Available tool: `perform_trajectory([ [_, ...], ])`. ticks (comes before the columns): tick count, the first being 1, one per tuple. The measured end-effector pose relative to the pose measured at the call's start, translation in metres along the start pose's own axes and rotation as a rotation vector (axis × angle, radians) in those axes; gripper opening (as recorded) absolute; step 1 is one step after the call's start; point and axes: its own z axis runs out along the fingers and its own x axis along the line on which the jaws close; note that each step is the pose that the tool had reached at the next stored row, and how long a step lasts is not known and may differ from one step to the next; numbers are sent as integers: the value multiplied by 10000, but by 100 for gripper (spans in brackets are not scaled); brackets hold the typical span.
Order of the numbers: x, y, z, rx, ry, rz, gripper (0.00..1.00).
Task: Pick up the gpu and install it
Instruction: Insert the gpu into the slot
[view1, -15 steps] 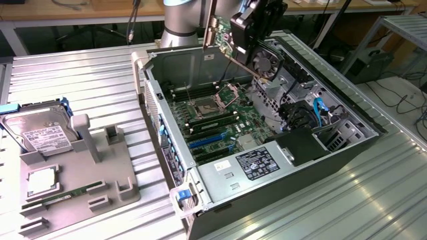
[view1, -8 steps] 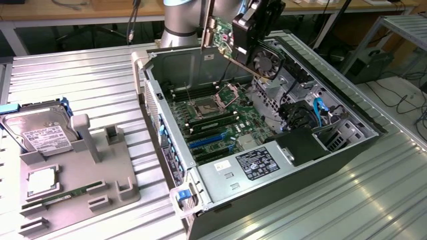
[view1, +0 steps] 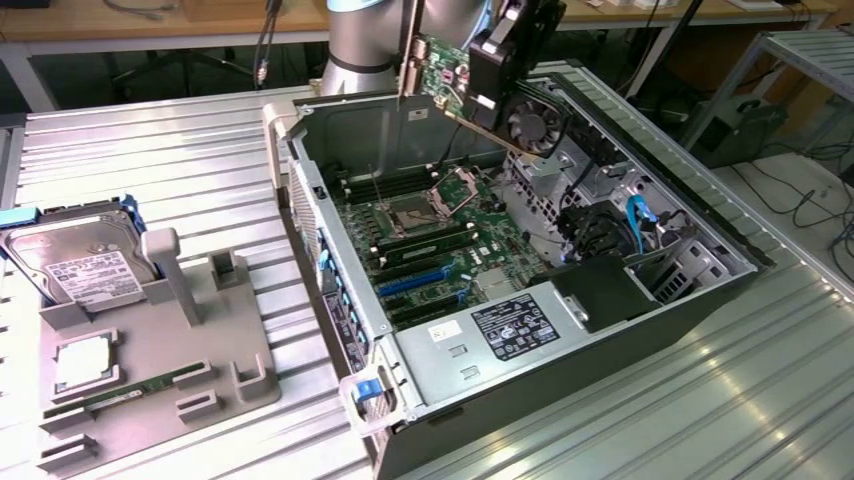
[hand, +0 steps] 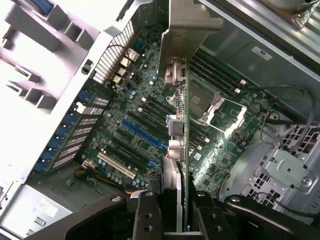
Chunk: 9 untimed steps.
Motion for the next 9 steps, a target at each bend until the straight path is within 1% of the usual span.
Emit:
perform_trajectory([
  [9,0,0,0,-13,40,-948,28],
])
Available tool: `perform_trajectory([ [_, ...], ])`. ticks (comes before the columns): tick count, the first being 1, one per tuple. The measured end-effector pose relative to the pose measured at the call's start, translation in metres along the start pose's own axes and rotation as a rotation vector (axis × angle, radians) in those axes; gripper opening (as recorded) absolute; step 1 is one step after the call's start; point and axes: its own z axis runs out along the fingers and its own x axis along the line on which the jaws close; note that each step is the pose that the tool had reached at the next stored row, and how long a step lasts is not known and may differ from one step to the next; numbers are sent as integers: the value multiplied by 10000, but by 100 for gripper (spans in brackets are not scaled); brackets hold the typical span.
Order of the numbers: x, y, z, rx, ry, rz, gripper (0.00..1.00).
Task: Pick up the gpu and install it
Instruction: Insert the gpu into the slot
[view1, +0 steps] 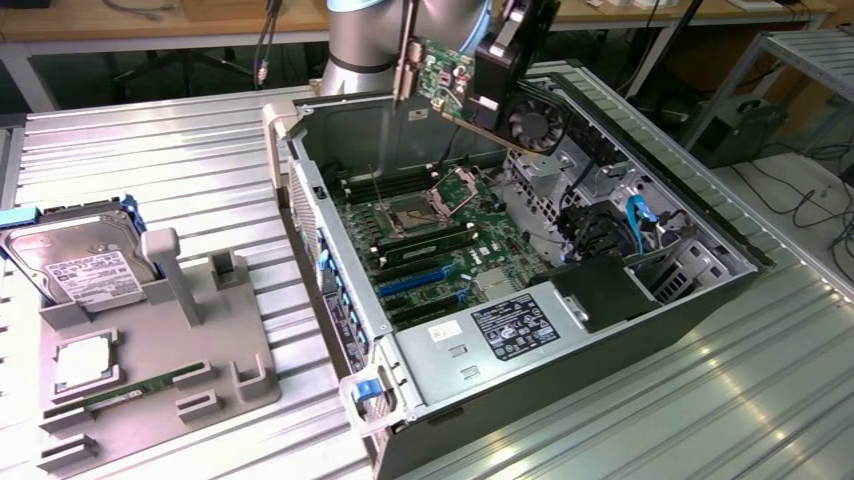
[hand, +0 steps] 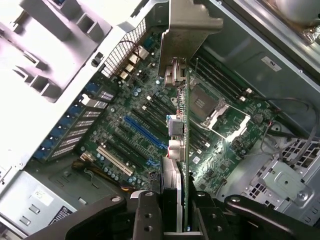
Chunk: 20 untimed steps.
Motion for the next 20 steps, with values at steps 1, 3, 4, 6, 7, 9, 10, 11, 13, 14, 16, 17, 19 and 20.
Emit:
perform_trajectory([
  [1,0,0,0,-1,4,-104,28],
  [3,0,0,0,-4,13,-306,28],
  [4,0,0,0,-6,17,-409,28],
  [6,0,0,0,-9,25,-610,28],
  [7,0,0,0,-10,30,-713,28],
  [9,0,0,0,-13,39,-922,28],
  [10,0,0,0,-14,42,-1015,28],
  [11,0,0,0,-15,47,-1119,28],
  [13,0,0,0,-18,55,-1320,28],
  [14,0,0,0,-20,59,-1420,28],
  [16,0,0,0,-23,71,-1663,28],
  [17,0,0,0,-24,74,-1755,28],
  [19,0,0,0,-27,83,-1953,28],
  [20,0,0,0,-29,87,-2060,28],
])
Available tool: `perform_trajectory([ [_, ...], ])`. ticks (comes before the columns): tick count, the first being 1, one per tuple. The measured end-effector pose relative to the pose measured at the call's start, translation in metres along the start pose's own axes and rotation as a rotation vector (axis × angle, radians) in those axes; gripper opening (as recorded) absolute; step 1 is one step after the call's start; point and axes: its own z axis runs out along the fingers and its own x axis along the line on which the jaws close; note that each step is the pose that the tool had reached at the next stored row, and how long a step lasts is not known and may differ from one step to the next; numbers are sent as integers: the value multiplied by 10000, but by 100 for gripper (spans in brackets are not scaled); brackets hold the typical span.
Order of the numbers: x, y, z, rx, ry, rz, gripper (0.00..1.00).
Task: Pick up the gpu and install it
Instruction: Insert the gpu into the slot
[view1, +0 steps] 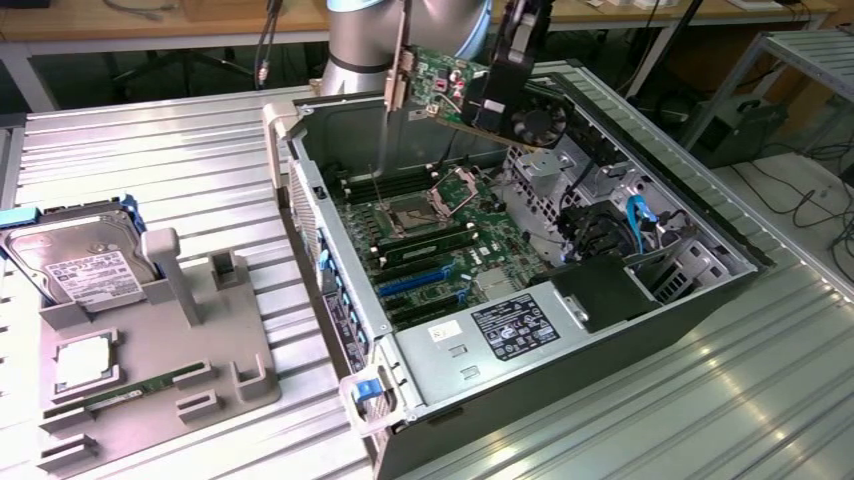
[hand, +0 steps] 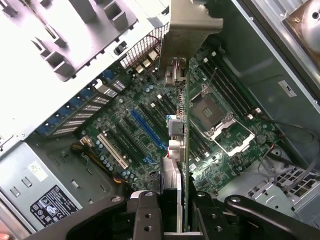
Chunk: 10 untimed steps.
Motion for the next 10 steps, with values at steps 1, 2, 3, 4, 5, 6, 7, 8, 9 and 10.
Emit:
perform_trajectory([
  [1,0,0,0,-3,7,-171,28],
  [2,0,0,0,-4,12,-290,28],
  [3,0,0,0,-6,16,-386,28],
  [4,0,0,0,-7,21,-507,28],
  [5,0,0,0,-9,26,-607,28],
  [6,0,0,0,-10,31,-724,28],
  [7,0,0,0,-12,36,-834,28],
  [8,0,0,0,-14,42,-977,28],
  [9,0,0,0,-16,49,-1162,28],
  [10,0,0,0,-18,53,-1263,28],
])
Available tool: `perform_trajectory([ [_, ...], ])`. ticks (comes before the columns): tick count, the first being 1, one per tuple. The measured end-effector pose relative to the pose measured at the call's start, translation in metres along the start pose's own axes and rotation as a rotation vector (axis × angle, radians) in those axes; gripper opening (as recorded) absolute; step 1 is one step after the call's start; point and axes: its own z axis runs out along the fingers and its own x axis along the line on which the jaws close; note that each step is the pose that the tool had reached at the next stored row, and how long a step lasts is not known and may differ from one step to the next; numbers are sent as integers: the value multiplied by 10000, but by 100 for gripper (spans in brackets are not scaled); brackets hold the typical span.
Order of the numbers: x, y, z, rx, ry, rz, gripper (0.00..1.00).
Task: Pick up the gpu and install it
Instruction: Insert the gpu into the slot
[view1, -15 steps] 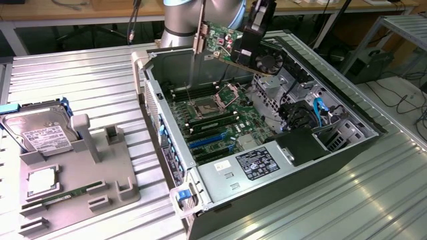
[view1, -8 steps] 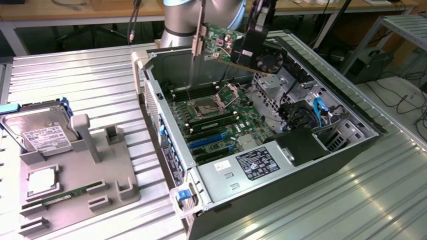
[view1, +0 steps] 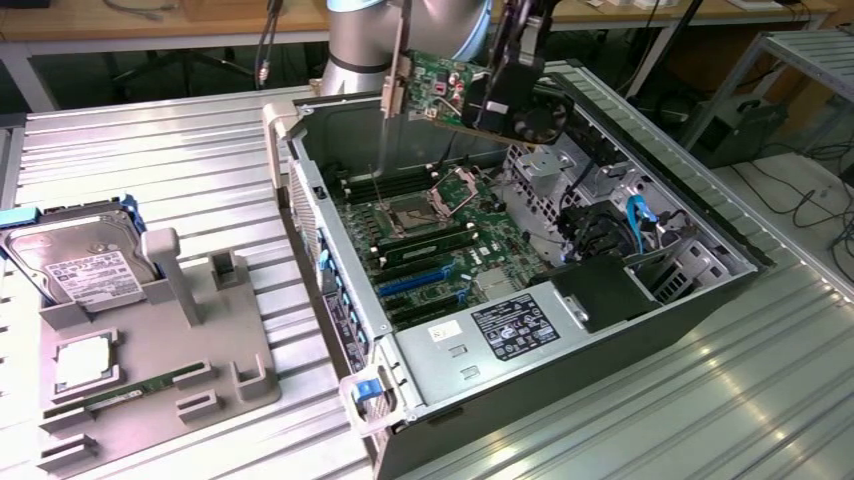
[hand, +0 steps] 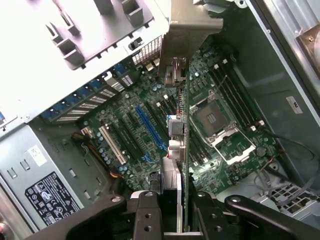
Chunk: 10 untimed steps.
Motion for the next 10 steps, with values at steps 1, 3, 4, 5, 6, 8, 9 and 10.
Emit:
perform_trajectory([
  [1,0,0,0,-2,5,-113,28],
  [3,0,0,0,-6,17,-395,28],
  [4,0,0,0,-7,21,-488,28],
  [5,0,0,0,-8,26,-598,28],
  [6,0,0,0,-10,29,-690,28],
  [8,0,0,0,-13,39,-907,28],
  [9,0,0,0,-14,42,-983,28],
  [10,0,0,0,-16,46,-1092,28],
])
